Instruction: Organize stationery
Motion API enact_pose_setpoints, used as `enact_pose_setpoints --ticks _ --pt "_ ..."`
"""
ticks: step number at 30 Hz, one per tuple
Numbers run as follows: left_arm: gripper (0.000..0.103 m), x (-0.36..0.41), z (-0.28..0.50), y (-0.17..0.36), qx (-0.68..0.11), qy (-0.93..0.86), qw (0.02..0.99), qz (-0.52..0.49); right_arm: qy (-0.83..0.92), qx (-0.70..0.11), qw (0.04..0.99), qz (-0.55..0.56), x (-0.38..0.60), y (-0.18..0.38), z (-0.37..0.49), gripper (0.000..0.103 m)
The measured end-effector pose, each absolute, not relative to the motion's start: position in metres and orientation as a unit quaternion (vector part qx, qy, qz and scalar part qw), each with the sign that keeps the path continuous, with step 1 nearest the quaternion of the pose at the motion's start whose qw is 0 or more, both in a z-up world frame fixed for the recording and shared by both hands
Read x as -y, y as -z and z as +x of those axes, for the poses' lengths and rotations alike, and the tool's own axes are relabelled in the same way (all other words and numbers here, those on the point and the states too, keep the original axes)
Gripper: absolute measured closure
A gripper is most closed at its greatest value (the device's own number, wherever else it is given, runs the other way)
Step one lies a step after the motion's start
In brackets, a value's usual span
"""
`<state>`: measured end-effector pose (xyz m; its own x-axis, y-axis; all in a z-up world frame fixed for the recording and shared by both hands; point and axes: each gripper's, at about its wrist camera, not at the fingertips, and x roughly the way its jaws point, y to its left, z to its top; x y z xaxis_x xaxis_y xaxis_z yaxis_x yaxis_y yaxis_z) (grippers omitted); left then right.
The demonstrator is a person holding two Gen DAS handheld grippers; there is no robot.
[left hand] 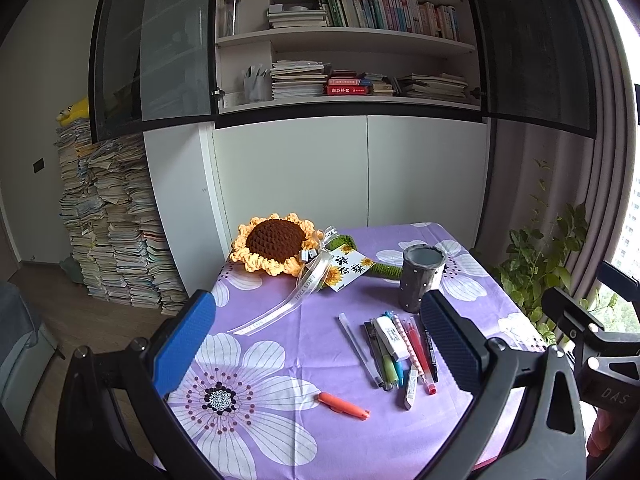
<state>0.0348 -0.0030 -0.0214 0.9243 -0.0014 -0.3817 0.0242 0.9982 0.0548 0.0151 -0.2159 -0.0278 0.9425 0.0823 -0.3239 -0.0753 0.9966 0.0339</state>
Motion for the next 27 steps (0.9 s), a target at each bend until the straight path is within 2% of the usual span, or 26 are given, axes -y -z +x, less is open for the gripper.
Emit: enact_pose_setpoints --ticks 10,15,27 --pt "0.001 -0.006 0.064 0.050 -0.231 0.004 0.972 0.031 -0.045 -0.187 0.981 0.007 0.214 0.040 0.045 0.000" --pt "0.001 -0.018 0.090 0.072 -0.273 -0.002 0.962 0.020 -0.040 -0.226 0.973 0.013 0.216 0.062 0.084 0.000" --pt "0.001 -0.045 0.145 0.114 -0.319 -0.017 0.948 -0.003 -0.058 -0.320 0.946 -0.005 0.199 0.113 0.203 0.000"
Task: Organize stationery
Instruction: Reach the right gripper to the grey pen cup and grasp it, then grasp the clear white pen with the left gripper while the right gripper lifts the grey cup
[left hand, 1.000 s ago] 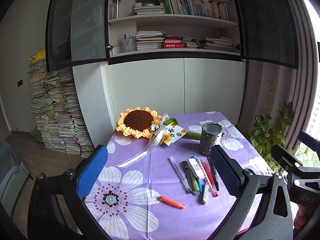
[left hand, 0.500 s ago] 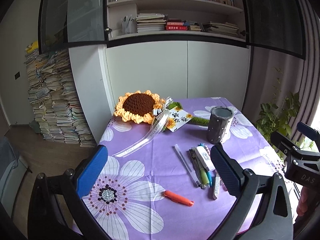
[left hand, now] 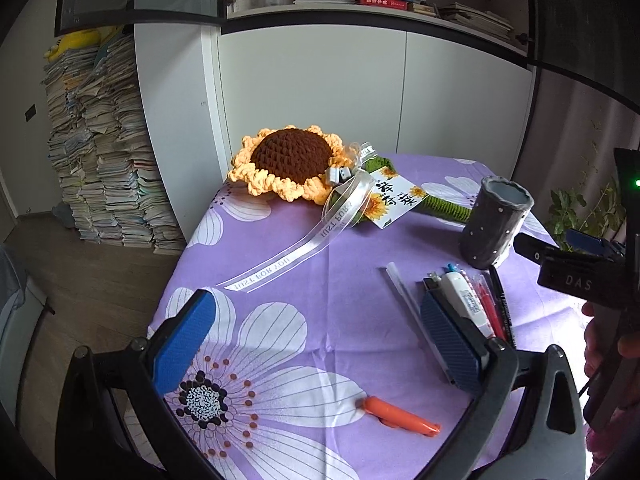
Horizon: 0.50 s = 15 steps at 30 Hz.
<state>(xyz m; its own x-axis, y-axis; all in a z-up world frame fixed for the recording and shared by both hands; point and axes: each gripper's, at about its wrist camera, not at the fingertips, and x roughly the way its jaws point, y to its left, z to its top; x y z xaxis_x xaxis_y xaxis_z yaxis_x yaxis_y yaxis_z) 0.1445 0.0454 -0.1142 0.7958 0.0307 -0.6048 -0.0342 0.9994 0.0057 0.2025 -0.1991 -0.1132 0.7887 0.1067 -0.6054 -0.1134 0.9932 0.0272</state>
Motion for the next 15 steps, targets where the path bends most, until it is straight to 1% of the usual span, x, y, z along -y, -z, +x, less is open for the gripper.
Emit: enact_pose_setpoints --ticks 6,11,12,13,14,15 --pt "0.001 -0.057 0.162 0.122 -0.325 -0.028 0.945 -0.010 -0.049 -0.337 0.940 -0.011 0.194 0.124 0.255 0.000" --pt "0.001 -0.060 0.172 0.128 -0.333 -0.032 0.942 -0.003 -0.057 -0.358 0.932 -0.008 0.189 0.131 0.280 0.000" --pt "0.001 -0.060 0.173 0.129 -0.335 -0.033 0.942 -0.004 -0.056 -0.357 0.933 -0.008 0.188 0.132 0.282 0.003" --pt "0.001 -0.061 0.174 0.130 -0.337 -0.033 0.941 -0.005 -0.056 -0.352 0.934 -0.007 0.187 0.132 0.283 0.018" --pt "0.001 -0.061 0.175 0.130 -0.339 -0.033 0.940 -0.007 -0.060 -0.351 0.935 -0.008 0.186 0.132 0.285 0.029" --pt "0.001 -0.060 0.176 0.130 -0.341 -0.032 0.940 -0.009 -0.070 -0.354 0.933 -0.008 0.185 0.132 0.286 0.031"
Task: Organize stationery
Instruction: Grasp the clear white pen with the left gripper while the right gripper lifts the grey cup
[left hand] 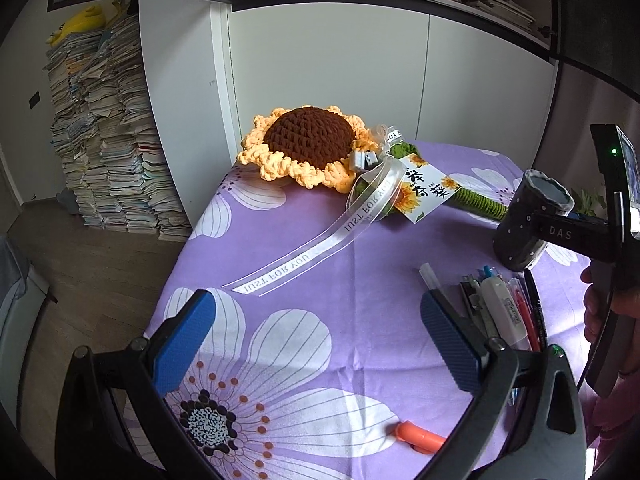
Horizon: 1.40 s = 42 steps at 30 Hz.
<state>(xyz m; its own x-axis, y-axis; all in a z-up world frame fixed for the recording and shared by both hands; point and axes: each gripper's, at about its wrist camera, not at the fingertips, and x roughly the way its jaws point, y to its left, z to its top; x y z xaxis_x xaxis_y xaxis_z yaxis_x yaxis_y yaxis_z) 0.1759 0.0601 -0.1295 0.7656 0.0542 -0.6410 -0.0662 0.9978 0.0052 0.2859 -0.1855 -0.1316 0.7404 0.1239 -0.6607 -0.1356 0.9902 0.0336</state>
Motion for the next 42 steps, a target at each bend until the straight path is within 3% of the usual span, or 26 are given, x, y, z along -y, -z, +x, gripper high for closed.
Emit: enact_pose_setpoints --ticks 12,19,42 --pt "0.001 -0.023 0.180 0.117 -0.344 0.002 0.939 0.000 -0.024 -0.323 0.946 -0.022 0.255 0.097 0.213 0.031" --pt "0.002 -0.003 0.203 0.124 -0.382 0.003 0.924 -0.011 -0.043 -0.357 0.933 -0.015 0.275 0.132 0.183 0.031" --pt "0.011 0.003 0.258 0.158 -0.467 -0.034 0.883 -0.044 -0.136 -0.287 0.948 -0.002 0.279 0.145 0.177 0.031"
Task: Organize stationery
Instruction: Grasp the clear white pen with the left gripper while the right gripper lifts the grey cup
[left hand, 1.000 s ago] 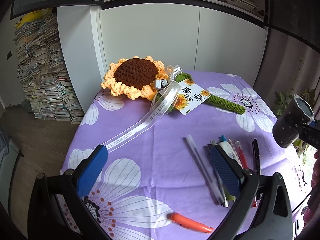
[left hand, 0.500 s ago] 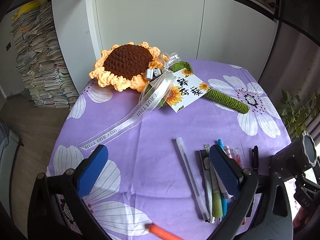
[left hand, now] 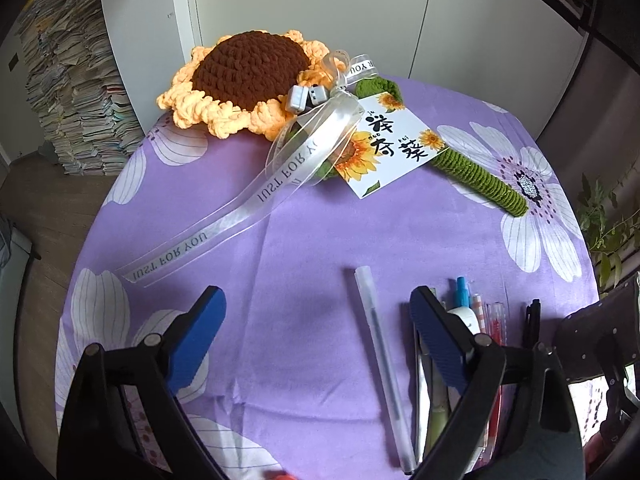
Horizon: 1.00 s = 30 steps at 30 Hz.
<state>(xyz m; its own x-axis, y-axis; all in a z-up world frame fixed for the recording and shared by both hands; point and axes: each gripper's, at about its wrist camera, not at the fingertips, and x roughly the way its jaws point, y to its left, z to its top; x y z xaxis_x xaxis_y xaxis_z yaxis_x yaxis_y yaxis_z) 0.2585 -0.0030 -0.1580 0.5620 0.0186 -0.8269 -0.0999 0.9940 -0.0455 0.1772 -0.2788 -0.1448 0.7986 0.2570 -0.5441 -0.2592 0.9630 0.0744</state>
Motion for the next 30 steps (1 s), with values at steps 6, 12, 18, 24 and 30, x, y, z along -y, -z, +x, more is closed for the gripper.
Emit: enact_pose_setpoints --ticks 6,12,18,24,30 --pt "0.012 0.012 0.268 0.162 -0.467 -0.041 0.883 -0.023 -0.135 -0.291 0.947 -0.019 0.272 0.148 0.192 0.031" --pt "0.020 0.008 0.278 0.174 -0.490 -0.042 0.870 -0.039 -0.138 -0.304 0.943 -0.004 0.277 0.150 0.196 0.031" --pt "0.022 0.013 0.288 0.185 -0.507 -0.058 0.860 -0.028 -0.125 -0.309 0.943 -0.020 0.272 0.150 0.196 0.031" --pt "0.092 0.019 0.287 0.177 -0.499 -0.045 0.865 -0.028 -0.119 -0.314 0.942 -0.019 0.274 0.151 0.199 0.031" --pt "0.093 0.013 0.272 0.156 -0.491 -0.014 0.868 -0.066 -0.115 -0.312 0.943 -0.020 0.274 0.151 0.198 0.031"
